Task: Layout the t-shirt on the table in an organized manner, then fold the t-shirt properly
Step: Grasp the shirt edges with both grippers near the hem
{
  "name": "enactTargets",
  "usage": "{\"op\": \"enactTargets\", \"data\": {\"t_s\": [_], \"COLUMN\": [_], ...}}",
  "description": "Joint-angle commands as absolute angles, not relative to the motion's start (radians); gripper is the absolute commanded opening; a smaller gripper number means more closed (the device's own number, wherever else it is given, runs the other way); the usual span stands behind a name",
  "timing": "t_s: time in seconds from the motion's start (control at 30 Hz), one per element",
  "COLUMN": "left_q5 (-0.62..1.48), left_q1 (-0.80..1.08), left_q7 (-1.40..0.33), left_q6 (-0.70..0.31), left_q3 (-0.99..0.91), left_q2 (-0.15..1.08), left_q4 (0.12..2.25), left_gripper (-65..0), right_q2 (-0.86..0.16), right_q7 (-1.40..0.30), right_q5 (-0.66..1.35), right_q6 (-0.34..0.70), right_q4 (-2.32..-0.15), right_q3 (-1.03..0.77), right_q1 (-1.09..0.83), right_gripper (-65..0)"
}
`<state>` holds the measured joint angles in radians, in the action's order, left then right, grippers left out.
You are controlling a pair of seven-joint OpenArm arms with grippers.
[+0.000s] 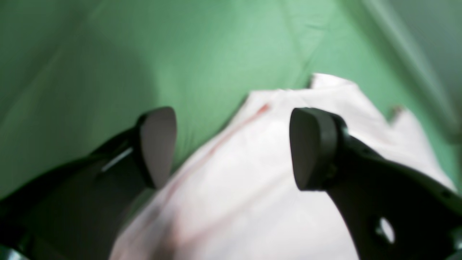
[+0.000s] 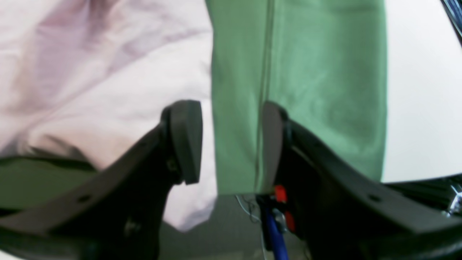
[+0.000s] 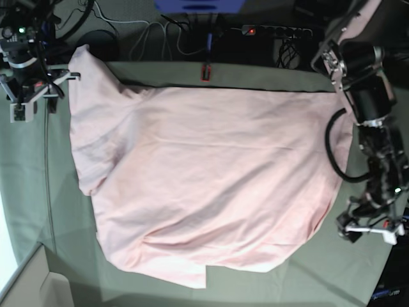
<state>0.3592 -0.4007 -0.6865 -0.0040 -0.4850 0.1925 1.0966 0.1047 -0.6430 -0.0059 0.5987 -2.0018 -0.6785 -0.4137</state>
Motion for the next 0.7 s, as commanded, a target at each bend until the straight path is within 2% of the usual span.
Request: {"op": "enactTargets", "data": {"t_s": [0.0, 0.17, 0.33, 0.47, 0.67], "left_q5": [0.344, 0.317, 0.312, 0.312, 0.311], "left_q1": [-0.44, -0.522, -0.591, -0.622, -0.619], "left_q7": [-0.624, -0.338, -0.142, -0.076, -0.044], "left_q6": [-0.005, -0.005, -0.005, -0.005, -0.005], "left_q3": [-0.449, -0.188, -0.097, -0.065, -0.01], "left_q2": [0.205, 0.231, 0.231, 0.231, 0.231], "left_q4": [1.055, 0.769, 0.526, 0.409, 0.39], "left_gripper": [-17.3, -17.3, -17.3, -17.3, -17.9], "right_q2": [0.099, 0.099, 0.099, 0.097, 0.068], "right_q7": [-0.625, -0.625, -0.625, -0.639, -0.756], "right_q5": [0.001, 0.001, 0.001, 0.001, 0.001], "right_q6": [0.599, 0.599, 0.599, 0.599, 0.599], "right_q4": [-2.017, -2.017, -2.017, -2.015, -2.0], "right_q3": [-0.682, -0.682, -0.684, -0.682, -0.68], "right_q1": [-0.417, -0.415, -0.414, -0.394, -0.331], "right_gripper": [-37.5, -37.5, -37.5, -37.5, -37.6]}}
